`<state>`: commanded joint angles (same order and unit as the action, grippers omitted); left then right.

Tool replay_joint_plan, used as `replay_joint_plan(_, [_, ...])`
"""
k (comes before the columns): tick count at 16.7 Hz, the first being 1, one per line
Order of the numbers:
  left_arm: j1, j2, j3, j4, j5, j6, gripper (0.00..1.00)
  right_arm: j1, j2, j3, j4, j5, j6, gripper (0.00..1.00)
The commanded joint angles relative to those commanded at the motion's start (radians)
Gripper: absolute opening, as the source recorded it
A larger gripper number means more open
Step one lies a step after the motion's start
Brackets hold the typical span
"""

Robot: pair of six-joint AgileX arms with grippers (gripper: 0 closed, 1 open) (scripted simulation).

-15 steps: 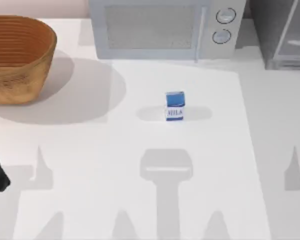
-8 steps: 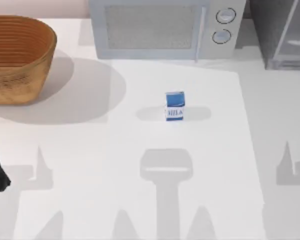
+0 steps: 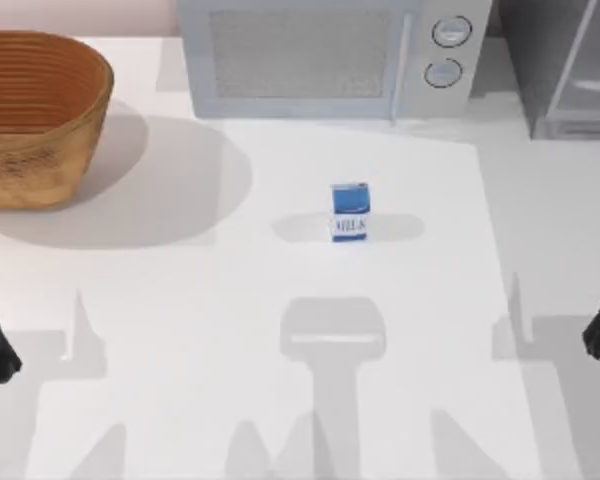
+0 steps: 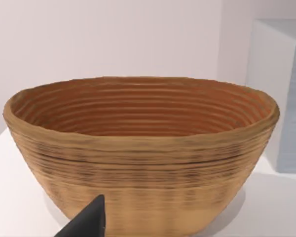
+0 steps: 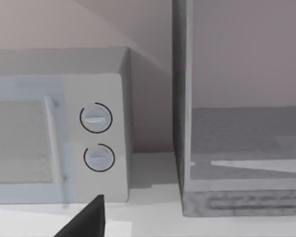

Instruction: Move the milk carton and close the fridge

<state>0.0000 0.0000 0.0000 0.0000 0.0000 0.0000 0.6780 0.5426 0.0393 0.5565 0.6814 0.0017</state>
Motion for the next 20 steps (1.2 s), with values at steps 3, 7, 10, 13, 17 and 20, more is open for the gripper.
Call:
replay_joint_plan(3, [0.000,0.000,0.000,0.000,0.000,0.000,1.00,0.153,0.134,-0.007,0.111,0.154,0.008,1.00])
replay_joint_plan(7, [0.000,0.000,0.000,0.000,0.000,0.000,1.00,0.244,0.224,-0.015,0.172,0.245,0.016,1.00])
replay_joint_plan(10, [0.000,0.000,0.000,0.000,0.000,0.000,1.00,0.246,0.225,-0.015,0.173,0.247,0.016,1.00])
replay_joint_plan(13, [0.000,0.000,0.000,0.000,0.000,0.000,1.00,0.243,0.235,-0.005,0.180,0.244,0.015,1.00])
replay_joint_plan(17, [0.000,0.000,0.000,0.000,0.000,0.000,1.00,0.246,0.383,0.091,0.285,0.239,0.006,1.00])
replay_joint_plan(20, [0.000,0.000,0.000,0.000,0.000,0.000,1.00,0.246,0.605,0.211,0.415,0.228,-0.002,1.00])
